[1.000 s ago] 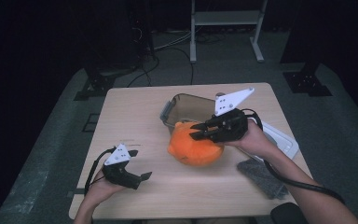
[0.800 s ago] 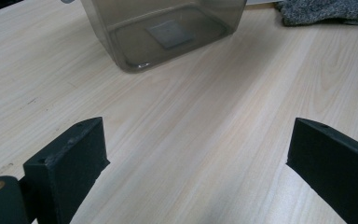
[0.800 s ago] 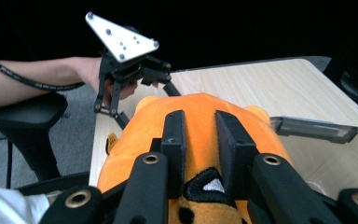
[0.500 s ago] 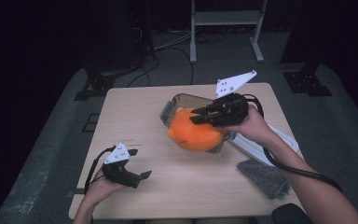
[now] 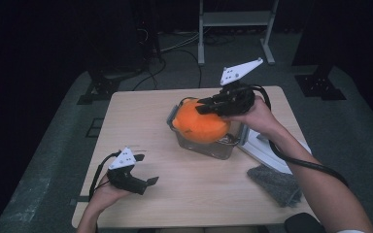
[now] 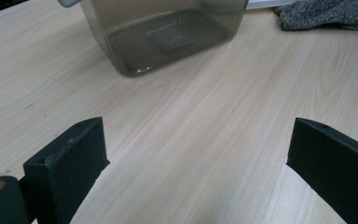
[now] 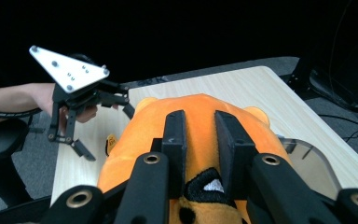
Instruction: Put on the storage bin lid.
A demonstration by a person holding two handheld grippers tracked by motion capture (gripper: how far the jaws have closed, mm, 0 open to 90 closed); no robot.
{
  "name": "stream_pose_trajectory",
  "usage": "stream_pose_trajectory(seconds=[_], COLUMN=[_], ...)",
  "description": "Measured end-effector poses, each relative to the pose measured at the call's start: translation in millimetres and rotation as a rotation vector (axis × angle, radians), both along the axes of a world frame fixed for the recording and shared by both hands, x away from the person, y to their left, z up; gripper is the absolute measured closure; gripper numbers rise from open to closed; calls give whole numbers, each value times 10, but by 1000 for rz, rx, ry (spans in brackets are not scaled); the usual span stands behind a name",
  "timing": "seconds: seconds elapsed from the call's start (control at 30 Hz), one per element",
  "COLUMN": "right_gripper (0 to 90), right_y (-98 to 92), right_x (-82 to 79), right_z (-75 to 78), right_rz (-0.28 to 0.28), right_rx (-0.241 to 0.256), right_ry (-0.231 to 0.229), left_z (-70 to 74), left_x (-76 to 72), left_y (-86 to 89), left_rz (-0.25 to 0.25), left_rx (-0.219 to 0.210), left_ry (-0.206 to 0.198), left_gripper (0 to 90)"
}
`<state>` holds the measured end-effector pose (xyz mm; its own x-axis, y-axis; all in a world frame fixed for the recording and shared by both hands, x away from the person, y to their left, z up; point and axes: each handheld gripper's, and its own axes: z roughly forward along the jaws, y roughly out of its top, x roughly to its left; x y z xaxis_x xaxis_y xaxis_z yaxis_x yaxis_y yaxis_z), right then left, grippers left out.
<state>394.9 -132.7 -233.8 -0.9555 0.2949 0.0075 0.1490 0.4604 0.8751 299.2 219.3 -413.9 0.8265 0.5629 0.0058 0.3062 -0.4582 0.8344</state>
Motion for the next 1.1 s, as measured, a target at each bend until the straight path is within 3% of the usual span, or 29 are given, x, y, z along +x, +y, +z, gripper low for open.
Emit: stream_pose_trajectory(seconds=[0.53,1.1], right_gripper=[742,743], right_y=[-68,-24], right_x=[313,604], right_z=[-14,-252], right_rz=[-80,-128], right_rx=[4,-28], right_ry=[23,57], left_z=[-16,-13], left_x=[16,-1], left_y=[-11,4], left_rz=[-6,-5], left_rx=[-2,-6], left_ry=[5,4], left_gripper=[38,38])
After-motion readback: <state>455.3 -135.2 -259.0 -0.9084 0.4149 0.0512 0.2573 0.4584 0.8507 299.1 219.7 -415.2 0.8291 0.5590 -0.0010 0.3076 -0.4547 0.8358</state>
